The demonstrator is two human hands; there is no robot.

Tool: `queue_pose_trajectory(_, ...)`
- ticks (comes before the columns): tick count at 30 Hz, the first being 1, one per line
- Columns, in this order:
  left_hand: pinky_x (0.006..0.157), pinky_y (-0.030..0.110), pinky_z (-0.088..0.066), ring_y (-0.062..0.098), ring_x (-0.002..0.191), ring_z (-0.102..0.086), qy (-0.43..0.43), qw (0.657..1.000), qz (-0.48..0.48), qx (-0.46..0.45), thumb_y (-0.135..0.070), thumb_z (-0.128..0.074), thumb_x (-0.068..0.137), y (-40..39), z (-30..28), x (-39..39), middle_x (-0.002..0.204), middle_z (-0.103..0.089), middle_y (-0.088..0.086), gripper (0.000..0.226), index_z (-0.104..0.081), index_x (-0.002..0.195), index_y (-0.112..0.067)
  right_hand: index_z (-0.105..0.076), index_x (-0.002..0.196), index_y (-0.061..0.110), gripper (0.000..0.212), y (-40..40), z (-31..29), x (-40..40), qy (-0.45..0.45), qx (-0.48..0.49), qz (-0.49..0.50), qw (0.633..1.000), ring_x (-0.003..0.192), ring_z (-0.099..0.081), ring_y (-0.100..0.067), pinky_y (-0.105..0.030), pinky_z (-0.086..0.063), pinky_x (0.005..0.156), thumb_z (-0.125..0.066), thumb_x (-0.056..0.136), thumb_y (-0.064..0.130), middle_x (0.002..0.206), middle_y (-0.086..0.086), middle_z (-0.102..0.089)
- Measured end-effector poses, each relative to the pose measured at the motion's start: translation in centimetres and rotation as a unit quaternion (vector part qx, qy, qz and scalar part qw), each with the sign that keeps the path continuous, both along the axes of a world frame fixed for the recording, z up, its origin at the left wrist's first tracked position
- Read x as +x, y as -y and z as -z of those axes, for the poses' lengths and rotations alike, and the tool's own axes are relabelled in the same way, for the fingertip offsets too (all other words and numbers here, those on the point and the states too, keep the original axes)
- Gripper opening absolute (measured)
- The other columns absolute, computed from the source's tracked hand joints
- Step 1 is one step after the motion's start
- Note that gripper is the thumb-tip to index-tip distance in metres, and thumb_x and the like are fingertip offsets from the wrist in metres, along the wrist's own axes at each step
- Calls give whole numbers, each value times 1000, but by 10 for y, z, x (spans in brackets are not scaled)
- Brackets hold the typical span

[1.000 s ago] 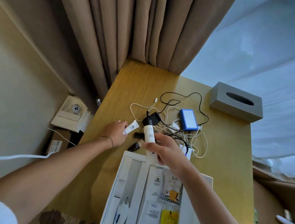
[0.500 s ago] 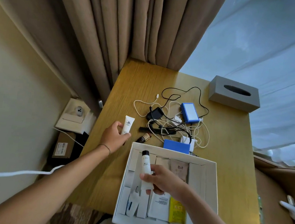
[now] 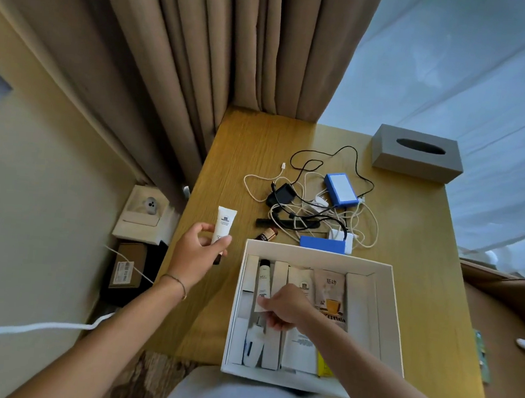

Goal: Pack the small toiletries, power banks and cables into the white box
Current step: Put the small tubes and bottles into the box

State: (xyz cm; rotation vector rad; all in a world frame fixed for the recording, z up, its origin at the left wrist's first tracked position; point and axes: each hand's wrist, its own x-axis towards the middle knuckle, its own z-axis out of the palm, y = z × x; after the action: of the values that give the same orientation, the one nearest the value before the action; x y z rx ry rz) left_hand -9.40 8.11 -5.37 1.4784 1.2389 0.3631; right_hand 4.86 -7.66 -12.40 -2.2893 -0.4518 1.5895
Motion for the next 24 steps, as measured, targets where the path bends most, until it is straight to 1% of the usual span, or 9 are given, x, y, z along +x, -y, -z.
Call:
queue_pose_trajectory(2,60,16,-47,2,76,-70,14,1000,2,2,-37,-69,92,6,-8,-1,80,-77,-3,23,-57,110,-29,-72,71,12,41,1,8,-2,62,3,-66,996,45,-67,-10,-26,-60,56,-70,91,47,53,0,-71)
queue_pose_trajectory(4,64,24,-51,7,76,-68,28,1000,6,-3,-35,-65,95,12,-16,-2,78,-77,-2,18,-59,110,-28,-70,73,18,37,0,11,-4,136,5,-122,983,50,-71,-10,-29,-61,61,-67,91,50,56,2,-72)
queue_pose_trajectory(8,52,20,-48,8,61,-61,68,996,16,-48,-18,-60,98,22,-31,1,77,-75,3,17,-62,114,-21,-63,76,24,30,-3,1,-7,213,35,-173,961,69,-71,-14,-34,-61,69,-64,92,49,74,3,-72)
queue_pose_trajectory(10,51,23,-49,12,63,-63,85,993,27,-73,-13,-58,97,27,-38,2,83,-77,8,20,-61,117,-19,-70,74,20,31,-3,-14,-3,170,101,-114,974,64,-68,-15,-32,-59,67,-63,96,42,68,2,-71)
queue_pose_trajectory(12,53,26,-52,14,67,-66,91,992,43,-78,-11,-60,97,34,-43,3,87,-78,8,23,-60,119,-17,-76,76,15,37,-1,-37,3,43,206,2,978,55,-60,-13,-29,-53,58,-60,98,40,60,0,-68)
queue_pose_trajectory(14,55,31,-55,15,68,-68,75,994,72,-46,-14,-63,95,43,-45,5,87,-78,4,26,-61,120,-19,-80,86,14,41,1,-64,10,-93,297,90,946,55,-58,-14,-24,-47,53,-55,102,42,66,-5,-70)
queue_pose_trajectory(16,59,39,-59,22,70,-70,52,993,109,2,-19,-68,92,54,-45,7,84,-78,1,26,-62,117,-26,-78,94,10,40,1,-82,13,-165,338,125,918,60,-59,-16,-23,-46,54,-55,103,41,76,-12,-70)
queue_pose_trajectory(21,59,42,-62,14,73,-71,41,983,169,59,-31,-70,91,71,-39,8,88,-73,-6,26,-66,116,-32,-71,93,4,23,8,-84,8,-183,337,142,913,63,-58,-15,-23,-44,58,-65,98,25,79,-9,-67)
queue_pose_trajectory(24,67,34,-62,5,80,-67,4,968,225,109,-46,-60,92,74,-40,4,92,-69,-16,28,-70,116,-35,-68,89,6,19,16,-76,9,-206,319,166,910,61,-57,-14,-25,-44,58,-65,97,22,72,-7,-65)
